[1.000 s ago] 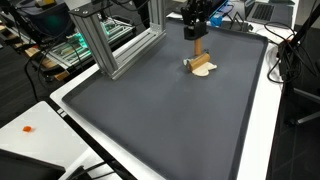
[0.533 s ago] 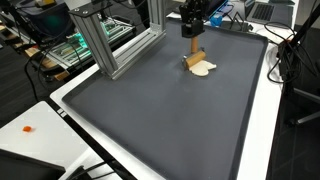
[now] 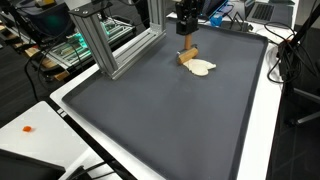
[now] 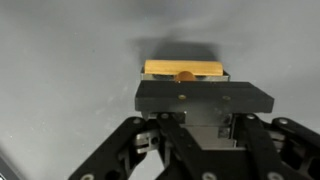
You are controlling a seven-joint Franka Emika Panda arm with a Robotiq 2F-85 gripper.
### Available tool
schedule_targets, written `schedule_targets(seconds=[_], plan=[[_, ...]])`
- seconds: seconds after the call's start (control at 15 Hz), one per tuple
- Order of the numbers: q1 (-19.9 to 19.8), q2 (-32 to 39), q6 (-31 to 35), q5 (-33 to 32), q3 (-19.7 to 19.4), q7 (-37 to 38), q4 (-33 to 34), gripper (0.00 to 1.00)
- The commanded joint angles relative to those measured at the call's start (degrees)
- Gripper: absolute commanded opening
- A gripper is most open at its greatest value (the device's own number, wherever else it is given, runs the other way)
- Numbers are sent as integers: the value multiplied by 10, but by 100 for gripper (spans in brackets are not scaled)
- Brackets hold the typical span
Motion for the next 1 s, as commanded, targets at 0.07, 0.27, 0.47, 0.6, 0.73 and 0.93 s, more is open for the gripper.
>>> schedule_targets(seconds=[0.07, 0.27, 0.47, 0.6, 0.73, 0.93], plan=[[-3, 26, 42, -28, -8, 34, -19, 23], [-1, 33, 81, -63, -15, 65, -24, 23], [0, 43, 118, -109, -19, 107, -27, 23], [1, 51, 145, -143, -26, 139, -26, 23], [2, 58, 163, -170, -33, 165, -25, 23], [6, 67, 185, -210, -46, 204, -23, 23]])
